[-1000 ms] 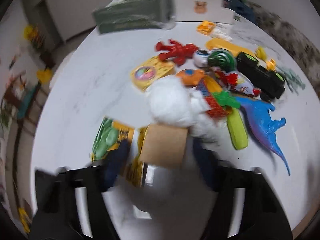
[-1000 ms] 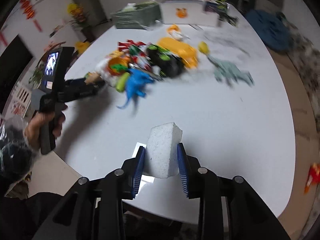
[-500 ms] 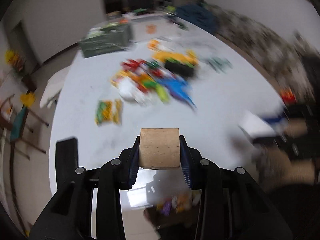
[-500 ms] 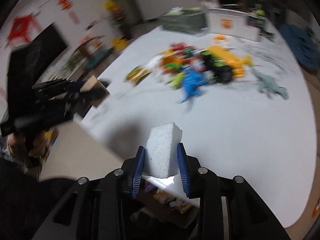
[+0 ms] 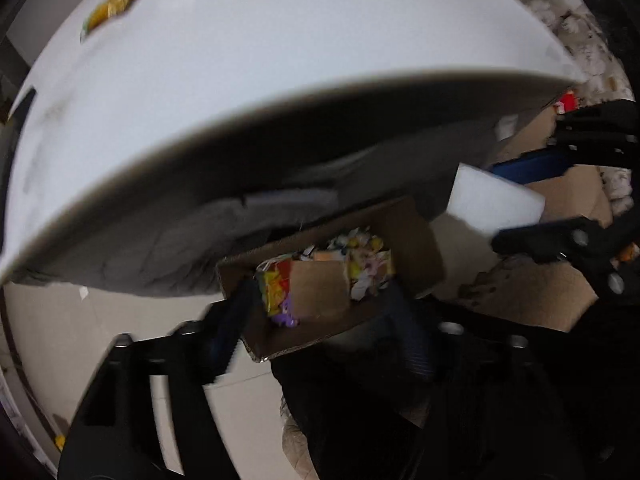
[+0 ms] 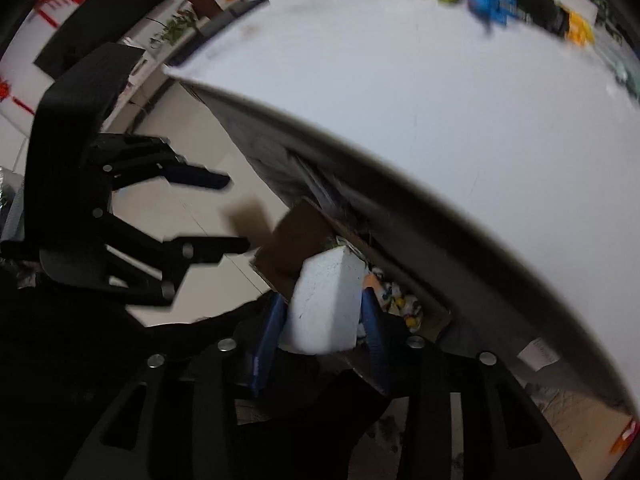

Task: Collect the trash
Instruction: 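Grasp the white sponge with the right gripper while the left grasps the wooden block, drop both in box, then grasp the blue dinosaur with the right gripper while the left grasps the green snack packet, carry to box, then grasp the grey-green dinosaur with the right gripper while the left grasps the white plastic bag, then drop the grey-green dinosaur and white bag into the cardboard box, then grasp the lime-green stick with the right gripper while the left grasps the orange-green egg toy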

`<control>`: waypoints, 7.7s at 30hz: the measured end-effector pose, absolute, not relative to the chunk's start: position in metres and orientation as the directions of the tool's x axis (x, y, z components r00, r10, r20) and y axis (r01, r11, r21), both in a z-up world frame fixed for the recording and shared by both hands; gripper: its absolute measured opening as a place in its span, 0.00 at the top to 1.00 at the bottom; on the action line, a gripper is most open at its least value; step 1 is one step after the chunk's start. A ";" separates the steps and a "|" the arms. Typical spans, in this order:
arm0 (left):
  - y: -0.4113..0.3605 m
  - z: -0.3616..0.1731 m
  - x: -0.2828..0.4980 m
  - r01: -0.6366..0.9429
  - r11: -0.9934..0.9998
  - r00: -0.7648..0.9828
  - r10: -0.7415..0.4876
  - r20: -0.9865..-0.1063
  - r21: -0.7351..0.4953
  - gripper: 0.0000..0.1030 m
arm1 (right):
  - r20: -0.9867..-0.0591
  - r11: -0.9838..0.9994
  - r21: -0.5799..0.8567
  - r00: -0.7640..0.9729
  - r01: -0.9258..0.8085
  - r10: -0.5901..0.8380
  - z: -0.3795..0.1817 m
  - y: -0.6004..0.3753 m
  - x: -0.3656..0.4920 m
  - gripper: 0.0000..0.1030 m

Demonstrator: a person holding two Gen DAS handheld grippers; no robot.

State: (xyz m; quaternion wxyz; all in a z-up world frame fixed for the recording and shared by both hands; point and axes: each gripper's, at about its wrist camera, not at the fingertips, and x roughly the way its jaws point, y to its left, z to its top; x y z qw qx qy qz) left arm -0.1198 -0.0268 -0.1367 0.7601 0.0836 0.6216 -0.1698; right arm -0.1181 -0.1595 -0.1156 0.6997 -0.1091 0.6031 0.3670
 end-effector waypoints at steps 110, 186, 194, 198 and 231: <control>0.011 -0.023 -0.103 0.059 0.994 0.429 0.060 -0.901 0.094 0.20 | -0.949 0.680 -0.043 0.242 -0.732 0.200 -0.072 -0.284 0.231 0.28; 0.010 -0.071 -0.124 0.402 0.916 0.289 -0.109 -0.951 0.018 0.22 | -0.832 0.740 0.404 0.121 -0.537 0.541 -0.033 -0.185 -0.056 0.28; 0.048 -0.016 -0.097 0.303 0.951 0.453 -0.093 -0.887 0.055 0.22 | -0.858 0.910 0.383 0.304 -0.159 0.414 -0.053 -0.113 0.061 0.60; 0.068 -0.002 -0.087 0.280 0.957 0.506 -0.083 -0.858 0.072 0.22 | -0.886 0.939 0.338 0.317 -0.058 0.339 -0.066 -0.085 0.090 0.61; -0.079 -0.066 0.156 0.124 0.992 0.557 -0.074 -0.827 -0.005 0.54 | -0.892 0.975 0.216 0.417 0.051 0.176 -0.041 -0.343 -0.006 0.83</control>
